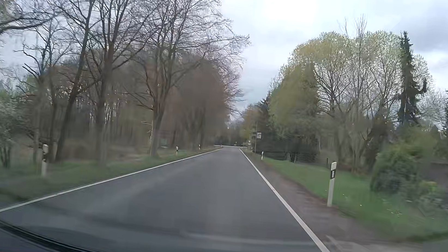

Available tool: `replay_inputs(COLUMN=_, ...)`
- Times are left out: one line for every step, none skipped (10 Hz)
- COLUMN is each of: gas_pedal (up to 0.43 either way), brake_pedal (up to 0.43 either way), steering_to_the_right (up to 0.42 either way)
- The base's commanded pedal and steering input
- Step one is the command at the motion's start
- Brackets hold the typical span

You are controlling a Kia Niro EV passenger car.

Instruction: Follow the waypoints while adhering to traffic rules and regulations

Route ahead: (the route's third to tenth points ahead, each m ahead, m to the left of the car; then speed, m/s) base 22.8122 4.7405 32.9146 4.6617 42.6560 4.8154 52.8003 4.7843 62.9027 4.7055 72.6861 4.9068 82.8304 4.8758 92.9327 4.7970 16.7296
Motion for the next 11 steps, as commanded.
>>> replay_inputs(gas_pedal=0.177, brake_pedal=0.000, steering_to_the_right=-0.005)
replay_inputs(gas_pedal=0.169, brake_pedal=0.000, steering_to_the_right=-0.005)
replay_inputs(gas_pedal=0.169, brake_pedal=0.000, steering_to_the_right=-0.006)
replay_inputs(gas_pedal=0.157, brake_pedal=0.000, steering_to_the_right=-0.006)
replay_inputs(gas_pedal=0.157, brake_pedal=0.000, steering_to_the_right=-0.005)
replay_inputs(gas_pedal=0.157, brake_pedal=0.000, steering_to_the_right=-0.005)
replay_inputs(gas_pedal=0.157, brake_pedal=0.000, steering_to_the_right=-0.006)
replay_inputs(gas_pedal=0.157, brake_pedal=0.000, steering_to_the_right=-0.006)
replay_inputs(gas_pedal=0.157, brake_pedal=0.000, steering_to_the_right=-0.007)
replay_inputs(gas_pedal=0.157, brake_pedal=0.000, steering_to_the_right=-0.007)
replay_inputs(gas_pedal=0.157, brake_pedal=0.000, steering_to_the_right=-0.007)
